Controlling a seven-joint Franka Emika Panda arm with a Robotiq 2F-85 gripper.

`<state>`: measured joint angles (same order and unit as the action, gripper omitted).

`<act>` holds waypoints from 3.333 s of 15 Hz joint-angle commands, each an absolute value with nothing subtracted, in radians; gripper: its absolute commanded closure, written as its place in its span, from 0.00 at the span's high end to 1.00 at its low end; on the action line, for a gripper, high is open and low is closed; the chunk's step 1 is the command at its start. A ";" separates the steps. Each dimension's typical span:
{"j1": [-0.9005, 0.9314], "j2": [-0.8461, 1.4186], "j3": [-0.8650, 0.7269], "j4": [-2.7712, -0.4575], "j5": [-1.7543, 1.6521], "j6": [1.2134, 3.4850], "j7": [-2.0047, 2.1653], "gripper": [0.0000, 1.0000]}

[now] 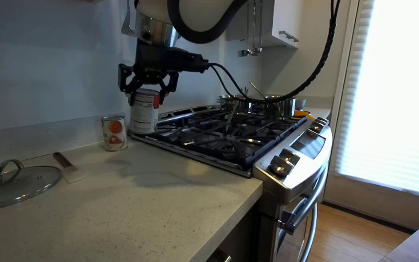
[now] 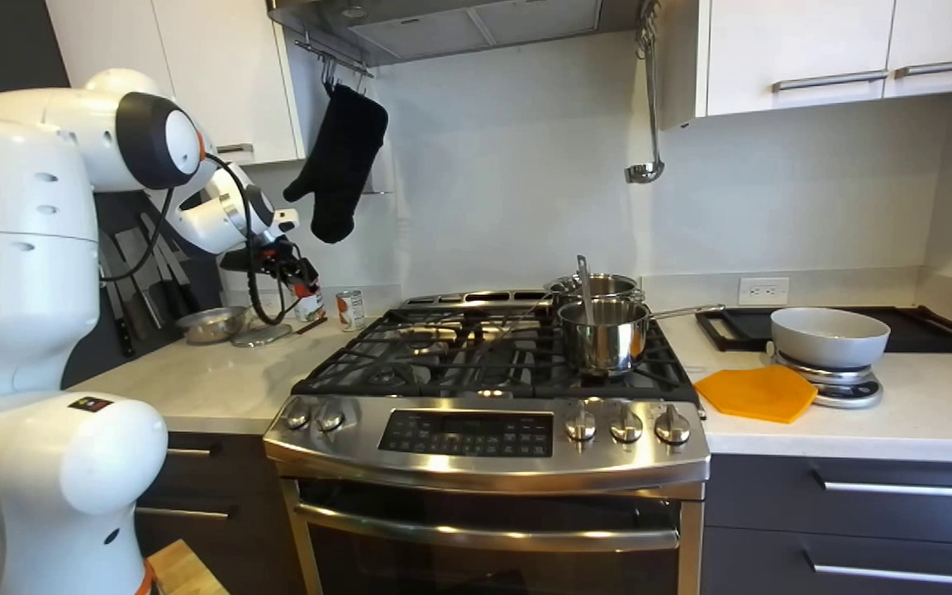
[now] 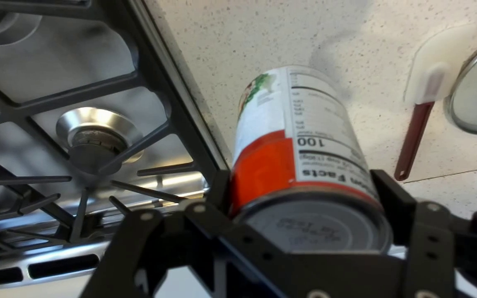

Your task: Pick up the can on the far left and place it on the kitchen counter next to the other can

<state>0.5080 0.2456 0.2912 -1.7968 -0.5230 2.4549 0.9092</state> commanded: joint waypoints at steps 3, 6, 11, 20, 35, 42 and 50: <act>0.527 0.334 0.238 -1.687 -0.544 2.401 0.890 0.58; 0.533 0.395 0.222 -1.613 -0.514 2.381 0.838 0.58; 0.550 0.492 0.219 -1.496 -0.463 2.345 0.713 0.58; 0.614 0.646 0.167 -1.292 -0.389 2.282 0.522 0.58; 0.606 0.789 0.169 -1.118 -0.315 2.244 0.364 0.58; 0.608 0.801 0.176 -1.082 -0.312 2.220 0.323 1.00; 0.603 0.791 0.206 -1.034 -0.212 1.882 0.416 1.00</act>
<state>0.6124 0.7849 0.1846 -1.0646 -0.2781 2.0152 0.3895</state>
